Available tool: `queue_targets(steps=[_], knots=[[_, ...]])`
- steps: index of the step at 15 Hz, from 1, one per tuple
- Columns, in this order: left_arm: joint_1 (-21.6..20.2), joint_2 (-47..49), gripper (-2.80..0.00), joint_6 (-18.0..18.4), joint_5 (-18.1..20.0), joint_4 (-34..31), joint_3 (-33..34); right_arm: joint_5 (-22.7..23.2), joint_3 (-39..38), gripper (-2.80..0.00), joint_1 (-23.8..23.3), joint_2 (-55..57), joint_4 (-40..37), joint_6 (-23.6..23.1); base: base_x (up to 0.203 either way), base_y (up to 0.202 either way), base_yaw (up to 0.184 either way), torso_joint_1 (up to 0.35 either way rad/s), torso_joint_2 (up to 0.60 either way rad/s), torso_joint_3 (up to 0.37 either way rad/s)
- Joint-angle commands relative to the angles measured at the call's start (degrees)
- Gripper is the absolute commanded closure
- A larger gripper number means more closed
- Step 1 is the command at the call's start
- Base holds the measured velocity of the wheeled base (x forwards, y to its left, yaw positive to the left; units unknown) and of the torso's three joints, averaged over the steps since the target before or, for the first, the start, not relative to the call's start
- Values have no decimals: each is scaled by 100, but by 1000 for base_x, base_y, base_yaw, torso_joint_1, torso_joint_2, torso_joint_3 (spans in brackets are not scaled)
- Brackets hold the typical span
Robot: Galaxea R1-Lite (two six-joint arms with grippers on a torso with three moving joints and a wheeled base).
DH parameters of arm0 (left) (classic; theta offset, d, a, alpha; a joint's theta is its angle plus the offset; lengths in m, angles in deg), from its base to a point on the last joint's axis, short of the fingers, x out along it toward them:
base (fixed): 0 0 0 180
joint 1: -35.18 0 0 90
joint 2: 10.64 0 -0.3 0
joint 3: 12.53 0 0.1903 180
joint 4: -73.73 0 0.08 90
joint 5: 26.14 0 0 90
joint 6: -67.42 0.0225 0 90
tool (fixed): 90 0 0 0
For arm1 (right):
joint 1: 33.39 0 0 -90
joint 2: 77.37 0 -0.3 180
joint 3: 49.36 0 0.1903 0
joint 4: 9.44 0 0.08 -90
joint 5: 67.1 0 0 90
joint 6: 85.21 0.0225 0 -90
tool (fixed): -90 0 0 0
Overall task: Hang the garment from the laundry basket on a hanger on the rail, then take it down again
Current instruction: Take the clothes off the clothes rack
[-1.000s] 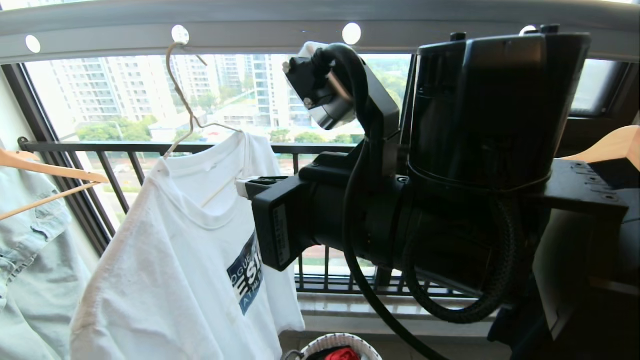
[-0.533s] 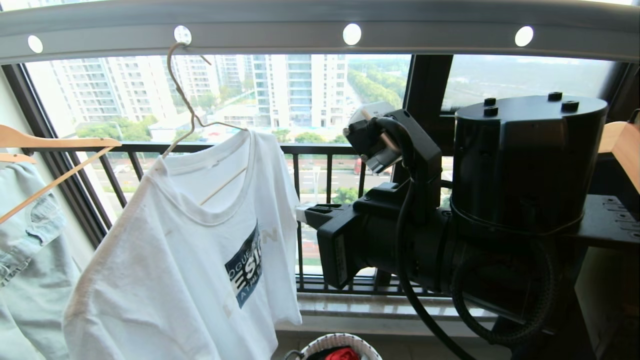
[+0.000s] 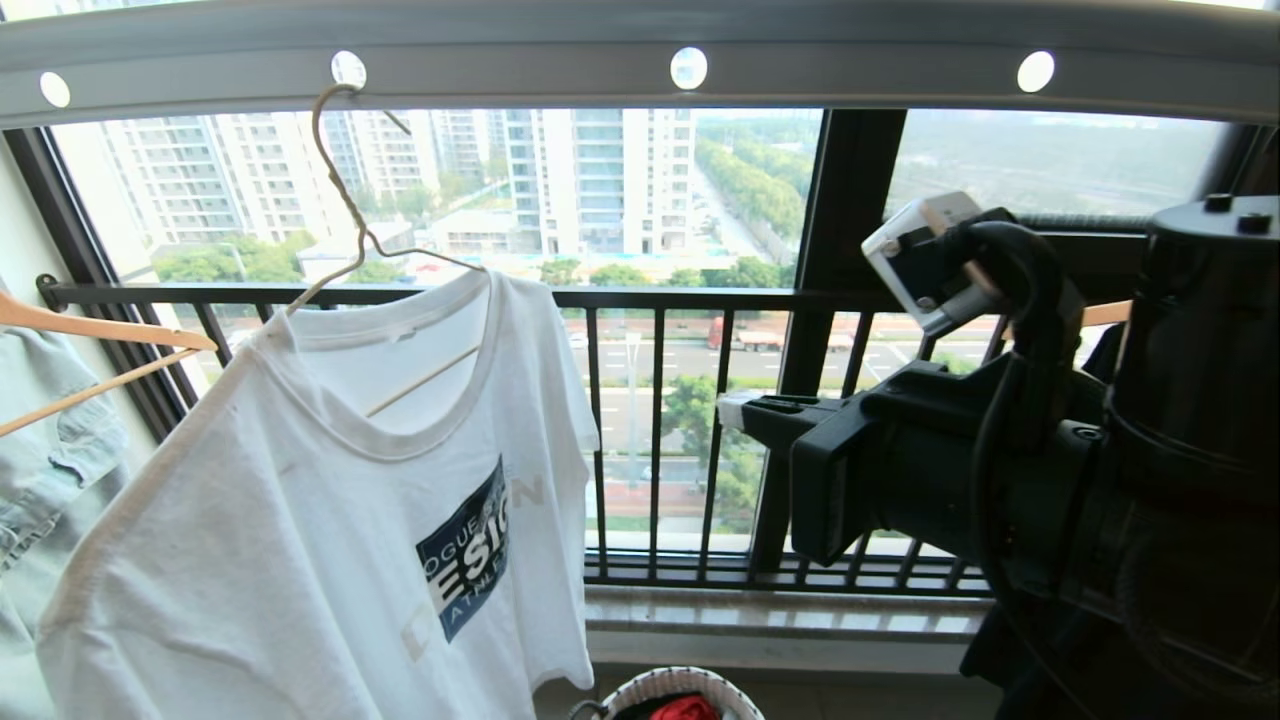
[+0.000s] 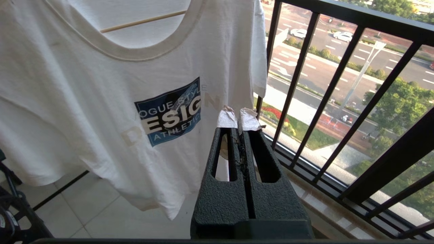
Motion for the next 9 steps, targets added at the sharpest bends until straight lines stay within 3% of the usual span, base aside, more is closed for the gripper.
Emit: queue_targets(steps=[1,4,7,9], knots=[[-4,-349,0,-18,18,35,-63,-90,-345,0,-286,-908,-2,-20,0,0,0,0,0,0],[9,-829,0,-359,294,66,-157,-131,-494,0,-944,-2073,-634,-99,0,0,0,0,0,0],[107,-1039,0,-1665,791,68,-511,-118,-551,0,-2160,-3303,-1635,-102,0,0,0,0,0,0],[340,-1030,0,-1867,942,66,-706,-125,-533,0,-2733,-3980,-2383,-103,0,0,0,0,0,0]])
